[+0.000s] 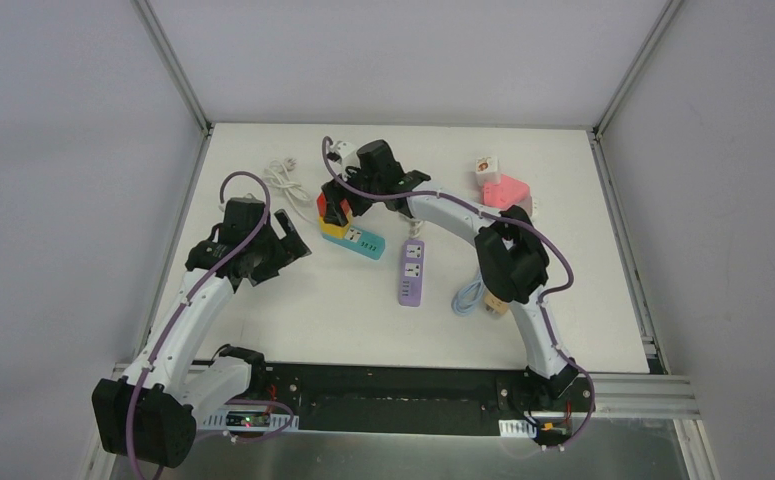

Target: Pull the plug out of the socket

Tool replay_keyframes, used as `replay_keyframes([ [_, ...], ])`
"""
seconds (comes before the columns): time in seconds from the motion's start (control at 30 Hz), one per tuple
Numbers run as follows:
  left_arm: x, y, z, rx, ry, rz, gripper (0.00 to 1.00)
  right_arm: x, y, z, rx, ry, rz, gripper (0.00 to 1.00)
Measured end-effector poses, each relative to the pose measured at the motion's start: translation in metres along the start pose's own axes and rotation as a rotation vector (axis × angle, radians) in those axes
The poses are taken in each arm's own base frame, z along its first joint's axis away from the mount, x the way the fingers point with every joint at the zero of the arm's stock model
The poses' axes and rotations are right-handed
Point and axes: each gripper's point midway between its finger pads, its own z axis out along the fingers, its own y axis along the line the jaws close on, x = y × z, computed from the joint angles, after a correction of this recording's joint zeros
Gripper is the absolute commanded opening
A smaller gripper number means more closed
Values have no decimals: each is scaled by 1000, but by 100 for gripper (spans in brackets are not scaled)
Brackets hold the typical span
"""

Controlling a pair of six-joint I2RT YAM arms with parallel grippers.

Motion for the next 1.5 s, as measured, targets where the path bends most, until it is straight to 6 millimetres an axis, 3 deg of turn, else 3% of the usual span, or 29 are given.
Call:
replay_keyframes([
  [0.17, 10, 10, 8, -15, 26, -17, 90, -3, -1, 5, 61, -13, -44, 56],
  [0.33, 19, 9, 10, 9, 50, -32, 90, -4, 1, 5, 160, -24, -50, 56],
  [0.63, 27, 2, 16, 65, 69, -71, 90, 14, 26, -8, 383, 6, 18, 56],
  [0.7, 26, 1, 16, 69, 67, -78, 90, 22, 31, -16, 407, 21, 52, 60],
  [0.83, 23, -2, 16, 78, 56, -86, 90, 31, 33, -27, 437, 46, 116, 81],
  [0.93, 22, -3, 17, 80, 49, -91, 90, 35, 33, -30, 445, 65, 141, 92],
  [1.13, 18, 1, 23, 59, 46, -109, 85, 30, 27, -36, 455, 85, 151, 94],
  [1.27, 14, 4, 32, 37, 46, -143, 74, 23, 24, -36, 438, 78, 154, 85],
  [1.5, 2, -11, 48, 95, 40, -176, 69, 21, 29, -35, 402, 94, 141, 41],
])
